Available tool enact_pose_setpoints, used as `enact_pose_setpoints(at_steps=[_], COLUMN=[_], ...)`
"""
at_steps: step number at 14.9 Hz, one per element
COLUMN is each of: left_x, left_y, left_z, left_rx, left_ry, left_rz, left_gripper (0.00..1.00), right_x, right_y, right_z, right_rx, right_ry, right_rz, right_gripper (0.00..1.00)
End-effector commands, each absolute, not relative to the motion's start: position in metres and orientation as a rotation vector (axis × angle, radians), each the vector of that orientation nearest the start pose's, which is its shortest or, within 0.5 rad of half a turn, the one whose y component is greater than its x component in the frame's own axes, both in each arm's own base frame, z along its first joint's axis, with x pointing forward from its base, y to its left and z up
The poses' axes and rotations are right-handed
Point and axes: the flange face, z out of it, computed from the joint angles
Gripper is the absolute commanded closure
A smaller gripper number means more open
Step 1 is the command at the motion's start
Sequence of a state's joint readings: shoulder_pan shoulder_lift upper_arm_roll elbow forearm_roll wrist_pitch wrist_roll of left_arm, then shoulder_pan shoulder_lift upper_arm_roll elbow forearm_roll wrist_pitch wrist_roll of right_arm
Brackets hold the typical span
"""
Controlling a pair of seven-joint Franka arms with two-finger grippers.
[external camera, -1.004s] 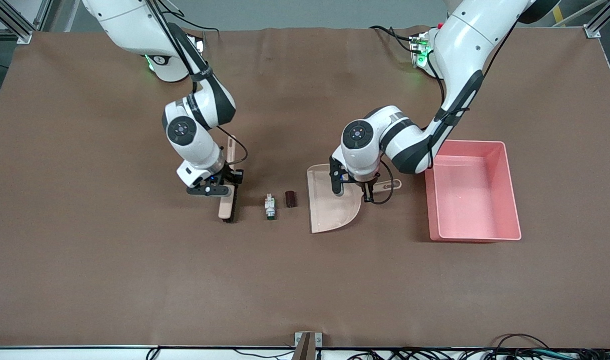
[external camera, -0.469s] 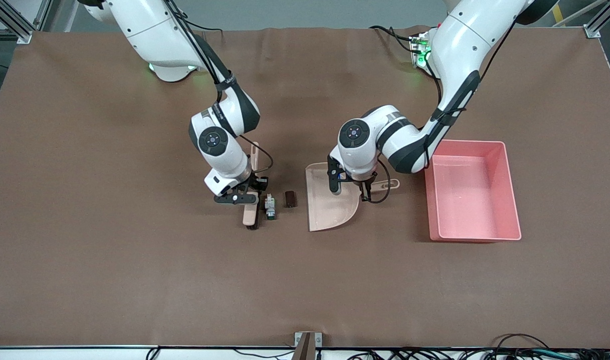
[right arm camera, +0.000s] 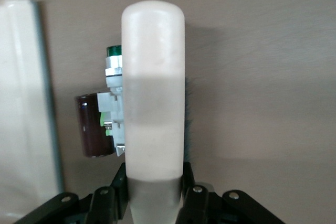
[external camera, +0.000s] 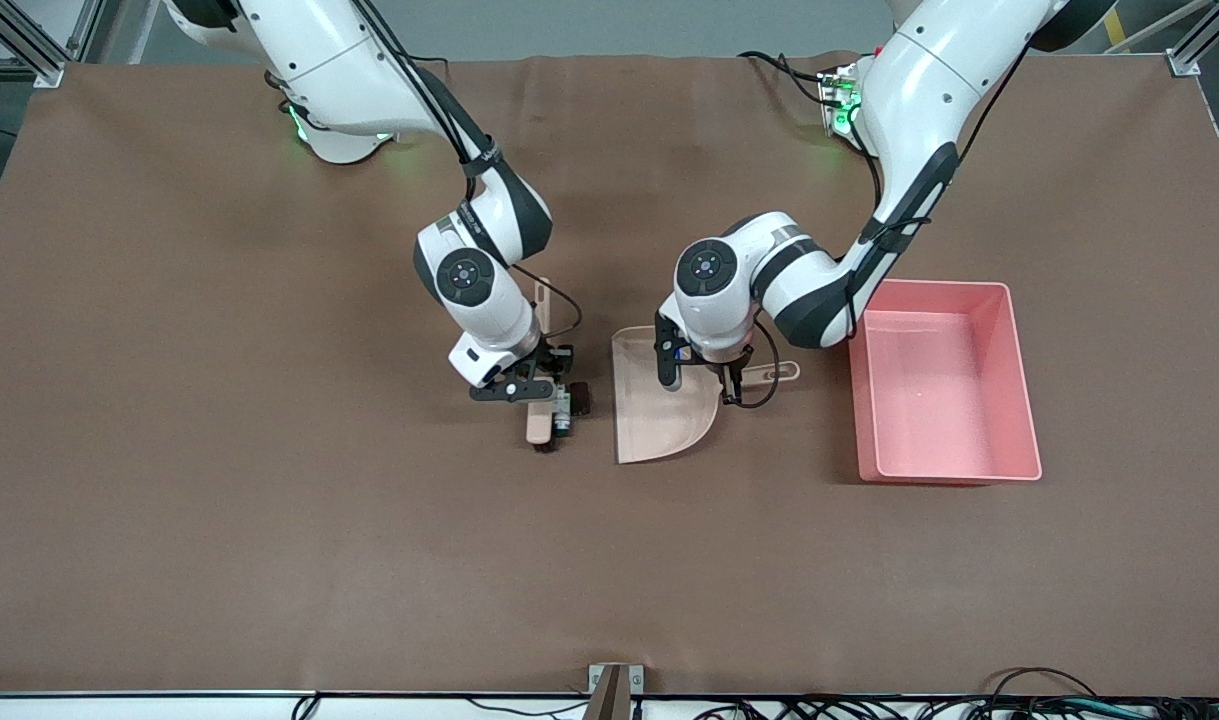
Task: Clean e-waste and dump in bin
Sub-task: 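Sweep the switch and capacitor into the dustpan with the right gripper, then lift the dustpan with the left gripper while the right gripper sets the brush down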
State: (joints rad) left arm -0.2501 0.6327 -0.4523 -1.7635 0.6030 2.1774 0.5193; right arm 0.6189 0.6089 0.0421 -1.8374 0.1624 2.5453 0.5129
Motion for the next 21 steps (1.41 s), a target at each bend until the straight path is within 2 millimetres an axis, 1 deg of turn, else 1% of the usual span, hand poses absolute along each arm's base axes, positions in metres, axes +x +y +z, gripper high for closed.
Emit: enact_pose_setpoints(at_steps=[1, 4, 5, 6, 9, 10, 11, 15, 18, 21], left_x=[0.528, 0.53, 0.526, 0.526, 0.527, 0.527, 0.528, 0.527, 0.528, 0.529], left_y=[-0.388, -0.389, -0.395, -0.398, -0.398, -0.399, -0.398, -0.399, -0.396, -0.39], left_z=[0.224, 0.229, 0.227, 0.229, 0.226, 0.227, 0.226, 0.225, 0.225, 0.222], left_rx=[-2.067, -2.065, -2.053, -2.051, -2.054, -2.053, -2.055, -2.055, -2.055, -2.057], left_ry=[2.049, 2.038, 2.044, 2.042, 2.041, 2.042, 2.04, 2.041, 2.038, 2.035], left_rz=[0.149, 0.165, 0.184, 0.187, 0.195, 0.193, 0.197, 0.196, 0.2, 0.213], left_gripper=[0.88, 0.88, 0.88, 0.88, 0.88, 0.88, 0.88, 0.89, 0.89, 0.88], right_x=[0.522, 0.519, 0.515, 0.516, 0.518, 0.515, 0.516, 0.504, 0.498, 0.492], right_y=[0.419, 0.43, 0.441, 0.445, 0.455, 0.46, 0.459, 0.479, 0.485, 0.491], right_z=[0.203, 0.196, 0.197, 0.195, 0.197, 0.196, 0.197, 0.205, 0.206, 0.209], right_rx=[-2.949, -2.946, -2.93, -2.919, -2.9, -2.89, -2.881, -2.829, -2.813, -2.792], right_ry=[-0.013, -0.036, -0.053, -0.064, -0.11, -0.136, -0.135, -0.152, -0.159, -0.228], right_rz=[0.001, 0.006, 0.014, 0.02, 0.005, 0.014, 0.013, 0.047, 0.062, 0.065], right_gripper=[0.99, 0.99, 0.99, 0.99, 0.99, 0.99, 0.99, 1.0, 1.0, 1.0])
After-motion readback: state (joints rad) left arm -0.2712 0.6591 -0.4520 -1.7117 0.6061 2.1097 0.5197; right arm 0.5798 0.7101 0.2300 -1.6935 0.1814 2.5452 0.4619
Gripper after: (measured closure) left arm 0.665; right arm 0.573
